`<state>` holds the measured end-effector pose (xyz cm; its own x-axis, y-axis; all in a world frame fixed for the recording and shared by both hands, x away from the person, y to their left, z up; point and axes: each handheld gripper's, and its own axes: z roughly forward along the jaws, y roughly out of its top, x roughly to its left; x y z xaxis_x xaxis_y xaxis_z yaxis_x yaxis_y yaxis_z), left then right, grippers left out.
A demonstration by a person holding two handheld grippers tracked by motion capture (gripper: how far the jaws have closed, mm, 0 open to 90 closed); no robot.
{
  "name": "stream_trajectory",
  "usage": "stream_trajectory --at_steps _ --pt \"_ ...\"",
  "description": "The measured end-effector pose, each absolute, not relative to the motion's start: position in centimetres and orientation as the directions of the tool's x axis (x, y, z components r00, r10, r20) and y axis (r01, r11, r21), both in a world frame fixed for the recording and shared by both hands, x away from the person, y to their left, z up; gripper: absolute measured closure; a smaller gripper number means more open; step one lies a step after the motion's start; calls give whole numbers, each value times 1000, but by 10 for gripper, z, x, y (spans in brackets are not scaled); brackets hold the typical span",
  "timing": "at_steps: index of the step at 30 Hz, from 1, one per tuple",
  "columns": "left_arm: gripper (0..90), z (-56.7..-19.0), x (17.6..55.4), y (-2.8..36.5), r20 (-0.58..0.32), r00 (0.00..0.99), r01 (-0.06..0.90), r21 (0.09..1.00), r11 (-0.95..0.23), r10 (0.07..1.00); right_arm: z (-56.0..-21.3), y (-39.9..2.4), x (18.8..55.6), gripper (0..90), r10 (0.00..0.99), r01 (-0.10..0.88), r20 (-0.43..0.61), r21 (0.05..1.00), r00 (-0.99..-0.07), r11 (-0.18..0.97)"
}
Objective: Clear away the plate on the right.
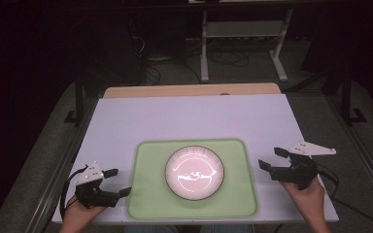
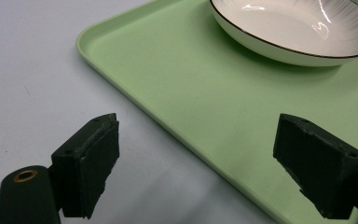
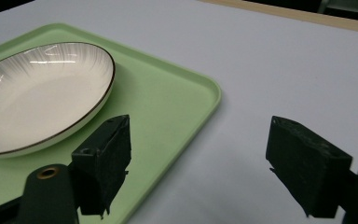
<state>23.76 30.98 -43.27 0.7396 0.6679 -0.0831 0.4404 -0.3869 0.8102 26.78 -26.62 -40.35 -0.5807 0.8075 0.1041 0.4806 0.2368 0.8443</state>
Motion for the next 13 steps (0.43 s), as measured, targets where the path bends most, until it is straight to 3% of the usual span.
stream_trajectory --at_steps 13 --pt "143 -430 236 310 -82 742 432 818 -381 666 -418 -277 244 190 831 498 79 830 -551 251"
